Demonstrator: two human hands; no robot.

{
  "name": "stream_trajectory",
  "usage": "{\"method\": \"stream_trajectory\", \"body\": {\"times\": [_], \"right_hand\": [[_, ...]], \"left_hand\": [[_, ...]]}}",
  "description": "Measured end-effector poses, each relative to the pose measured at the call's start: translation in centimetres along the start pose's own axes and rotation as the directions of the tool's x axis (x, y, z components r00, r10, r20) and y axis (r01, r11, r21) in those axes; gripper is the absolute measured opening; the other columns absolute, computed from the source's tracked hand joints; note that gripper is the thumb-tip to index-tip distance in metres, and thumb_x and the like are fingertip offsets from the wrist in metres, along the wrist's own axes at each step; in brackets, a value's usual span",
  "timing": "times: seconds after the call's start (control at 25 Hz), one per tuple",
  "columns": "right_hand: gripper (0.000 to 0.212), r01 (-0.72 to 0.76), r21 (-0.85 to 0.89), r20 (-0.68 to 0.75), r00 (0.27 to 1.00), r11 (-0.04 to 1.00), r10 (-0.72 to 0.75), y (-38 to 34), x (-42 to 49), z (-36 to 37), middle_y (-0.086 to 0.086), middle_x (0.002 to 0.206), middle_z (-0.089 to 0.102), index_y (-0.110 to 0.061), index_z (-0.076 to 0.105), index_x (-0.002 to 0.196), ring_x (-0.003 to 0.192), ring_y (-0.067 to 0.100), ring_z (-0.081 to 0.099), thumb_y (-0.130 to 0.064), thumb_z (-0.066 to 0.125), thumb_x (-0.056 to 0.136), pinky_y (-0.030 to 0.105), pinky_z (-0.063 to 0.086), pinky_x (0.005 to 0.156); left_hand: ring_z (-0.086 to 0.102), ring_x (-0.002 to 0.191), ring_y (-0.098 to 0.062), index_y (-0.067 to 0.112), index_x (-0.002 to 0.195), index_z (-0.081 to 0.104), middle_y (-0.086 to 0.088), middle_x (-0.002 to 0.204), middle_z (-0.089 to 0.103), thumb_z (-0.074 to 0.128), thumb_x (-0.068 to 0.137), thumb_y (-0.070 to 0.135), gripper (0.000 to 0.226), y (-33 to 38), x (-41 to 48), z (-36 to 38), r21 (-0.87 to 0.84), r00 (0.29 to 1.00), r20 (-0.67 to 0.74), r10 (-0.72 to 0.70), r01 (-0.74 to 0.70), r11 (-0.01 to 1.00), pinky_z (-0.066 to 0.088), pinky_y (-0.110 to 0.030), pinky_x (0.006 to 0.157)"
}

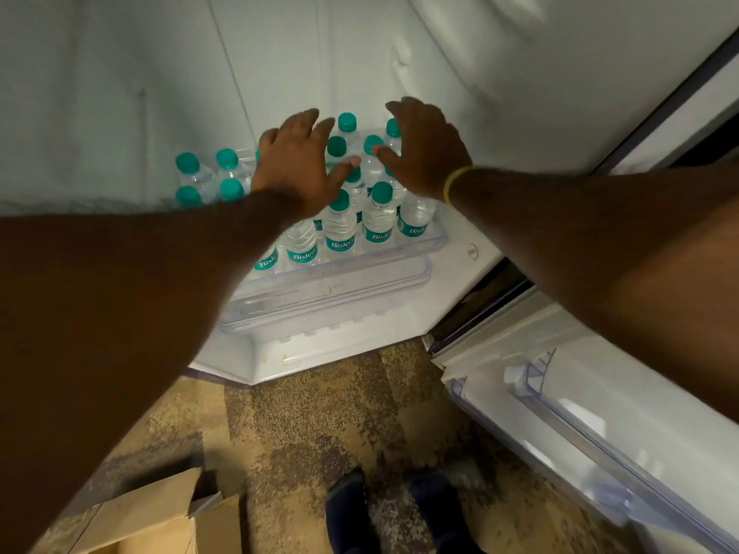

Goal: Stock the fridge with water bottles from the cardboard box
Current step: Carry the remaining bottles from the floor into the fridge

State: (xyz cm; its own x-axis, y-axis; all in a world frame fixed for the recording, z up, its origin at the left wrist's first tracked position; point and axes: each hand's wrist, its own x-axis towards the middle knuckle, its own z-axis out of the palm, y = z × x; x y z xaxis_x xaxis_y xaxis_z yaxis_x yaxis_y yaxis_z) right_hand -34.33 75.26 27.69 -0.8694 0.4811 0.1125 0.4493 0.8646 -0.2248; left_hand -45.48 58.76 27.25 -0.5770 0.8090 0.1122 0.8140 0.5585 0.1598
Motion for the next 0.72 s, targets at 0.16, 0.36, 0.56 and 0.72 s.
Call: {"method": "stream_trajectory", "body": {"times": [0.16,0.36,0.56,0.72], "right_hand": [[0.073,0.059,-0.049,0.041,0.998,0.997,-0.057,-2.0,-4.3,-0.7,0.013,0.16,0.023,-0.015,0.028,0.153,0.147,0.031,0.022,-0.051,0.051,0.093,0.047,0.025,0.118],[0.072,0.12,-0.009,0.069,0.99,0.993,-0.119,-3.9,-10.8,-0.9,0.014,0.16,0.024,-0.015,0.03,0.152,0.148,0.033,0.021,-0.05,0.053,0.093,0.048,0.019,0.12],[0.075,0.153,0.002,0.15,0.977,0.988,-0.151,-4.0,-19.2,-2.2,0.013,0.161,0.019,-0.017,0.027,0.153,0.149,0.032,0.016,-0.054,0.051,0.093,0.046,0.013,0.121],[0.076,0.153,-0.026,0.273,0.952,0.988,-0.14,-4.7,-24.9,-4.9,0.006,0.165,0.002,-0.024,0.012,0.156,0.151,0.026,0.002,-0.061,0.039,0.095,0.041,0.001,0.122]], "left_hand": [[0.014,0.149,-0.029,0.019,0.153,0.025,-0.01,0.162,0.017,0.023,0.093,0.069,0.078,0.4,-4.6,-1.2,0.101,0.998,0.06,-0.001,-0.005,0.995,0.012,-0.053,0.119],[0.006,0.151,-0.026,0.023,0.156,0.014,-0.007,0.164,0.007,0.014,0.088,0.075,0.085,1.7,-11.8,-1.9,0.173,0.987,0.134,-0.084,0.06,0.983,0.006,-0.052,0.12],[-0.001,0.151,-0.025,0.024,0.156,0.008,-0.006,0.164,0.0,0.01,0.084,0.081,0.092,3.9,-21.1,-3.4,0.226,0.951,0.229,-0.21,0.158,0.961,0.005,-0.052,0.12],[-0.008,0.15,-0.023,0.025,0.156,0.001,-0.005,0.163,-0.01,0.006,0.083,0.083,0.093,6.4,-27.0,-6.7,0.193,0.934,0.272,-0.232,0.183,0.964,0.001,-0.051,0.12]]}}
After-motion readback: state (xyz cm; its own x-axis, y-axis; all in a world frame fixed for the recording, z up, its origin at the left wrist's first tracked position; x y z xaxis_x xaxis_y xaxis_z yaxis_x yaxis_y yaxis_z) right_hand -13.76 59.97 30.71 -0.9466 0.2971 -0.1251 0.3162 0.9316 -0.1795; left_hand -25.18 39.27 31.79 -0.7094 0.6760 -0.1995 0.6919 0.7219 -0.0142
